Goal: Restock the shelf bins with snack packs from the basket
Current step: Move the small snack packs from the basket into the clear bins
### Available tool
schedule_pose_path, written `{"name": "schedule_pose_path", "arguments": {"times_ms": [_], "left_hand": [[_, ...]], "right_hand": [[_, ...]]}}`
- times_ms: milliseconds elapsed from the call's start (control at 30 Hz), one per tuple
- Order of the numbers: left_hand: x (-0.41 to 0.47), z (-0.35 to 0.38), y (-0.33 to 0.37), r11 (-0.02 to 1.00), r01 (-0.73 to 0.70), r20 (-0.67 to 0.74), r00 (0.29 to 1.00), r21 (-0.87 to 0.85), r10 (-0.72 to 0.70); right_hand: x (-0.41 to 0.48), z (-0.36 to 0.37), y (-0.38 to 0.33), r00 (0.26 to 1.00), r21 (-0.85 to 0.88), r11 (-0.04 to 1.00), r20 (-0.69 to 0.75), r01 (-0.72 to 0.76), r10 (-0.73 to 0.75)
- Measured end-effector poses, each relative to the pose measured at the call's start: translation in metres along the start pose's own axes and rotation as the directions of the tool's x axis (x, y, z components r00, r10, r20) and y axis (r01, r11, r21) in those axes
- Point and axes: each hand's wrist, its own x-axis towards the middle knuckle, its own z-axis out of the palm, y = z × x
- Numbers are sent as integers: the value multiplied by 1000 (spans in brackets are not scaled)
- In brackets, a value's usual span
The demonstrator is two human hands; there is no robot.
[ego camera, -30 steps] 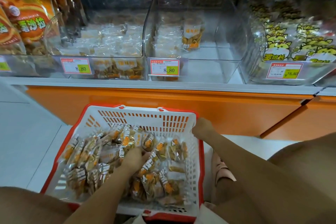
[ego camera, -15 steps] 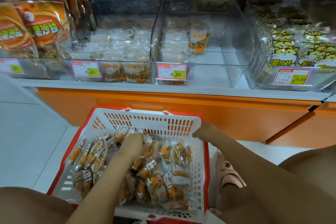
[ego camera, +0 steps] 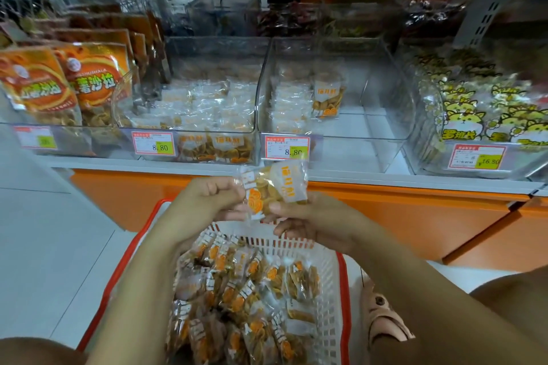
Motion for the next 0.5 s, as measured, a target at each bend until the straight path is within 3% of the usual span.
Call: {"name": "schedule_pose_path", "arguments": {"times_ms": [100, 233, 367, 433, 500], "left_hand": [[3, 18, 17, 994, -103, -47, 994, -35, 101], [17, 27, 39, 978, -207, -109, 973, -37, 202], [48, 22, 50, 929, -252, -373, 862, 272, 343], [62, 21, 54, 897, -232, -404, 830, 377, 384], [74, 23, 56, 871, -205, -366, 847, 446, 386]], "right_hand": [[-6, -8, -26, 986, 51, 992, -122, 119, -112], [-11, -23, -73, 920, -175, 958, -284, 229, -271], [-13, -44, -121, 823, -421, 866, -366, 271, -435], [-12, -60, -140, 764, -536, 810, -411, 240, -498], [-7, -80, -154, 717, -666, 735, -451, 126, -532]]}}
